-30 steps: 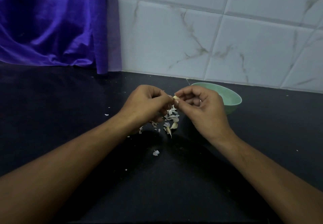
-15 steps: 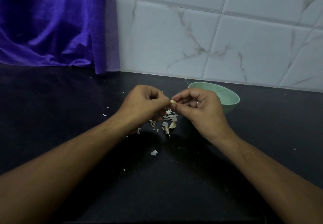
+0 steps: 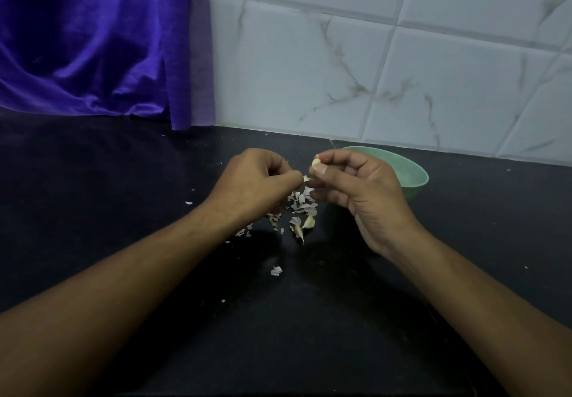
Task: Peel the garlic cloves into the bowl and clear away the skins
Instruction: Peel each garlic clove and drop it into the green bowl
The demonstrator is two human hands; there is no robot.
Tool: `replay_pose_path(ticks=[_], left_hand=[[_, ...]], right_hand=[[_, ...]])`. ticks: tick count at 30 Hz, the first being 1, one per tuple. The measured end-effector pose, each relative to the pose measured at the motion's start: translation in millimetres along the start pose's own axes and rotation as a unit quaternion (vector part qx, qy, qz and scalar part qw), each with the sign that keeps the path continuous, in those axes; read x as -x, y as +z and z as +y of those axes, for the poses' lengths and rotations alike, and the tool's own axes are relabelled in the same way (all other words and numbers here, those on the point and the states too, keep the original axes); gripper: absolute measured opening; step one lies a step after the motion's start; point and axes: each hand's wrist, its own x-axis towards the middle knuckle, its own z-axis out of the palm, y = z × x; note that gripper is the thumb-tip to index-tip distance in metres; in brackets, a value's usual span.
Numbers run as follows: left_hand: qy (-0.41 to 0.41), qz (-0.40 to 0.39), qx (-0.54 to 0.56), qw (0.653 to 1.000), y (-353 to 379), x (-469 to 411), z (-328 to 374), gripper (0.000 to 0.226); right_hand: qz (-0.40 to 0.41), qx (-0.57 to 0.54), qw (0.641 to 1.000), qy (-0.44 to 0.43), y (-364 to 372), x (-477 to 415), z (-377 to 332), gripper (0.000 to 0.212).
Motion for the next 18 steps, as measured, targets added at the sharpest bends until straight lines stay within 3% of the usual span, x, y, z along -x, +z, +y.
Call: replay_pose_path(ticks=[7,12,18], left_hand=[[0.045,0.018,-0.055,0.997,-4.3,-3.3,-6.9,0.023],[0.049,0.014,-0.070,0.996,-7.2,-7.1,-9.8,0.012],[0.042,-0.011,-0.051,0.998,-6.4,-7.1,-10.3,0.023]], right_hand=[[-0.004,0.003,1.000,0.026,-3.3,0.5,-3.0,0.017],[-0.010,0.004,0.999,0.033,-2.8,0.1,-2.9,0.018],[-0.024,0.015,0.999,0.045,-3.2,0.4,-2.5,0.019]])
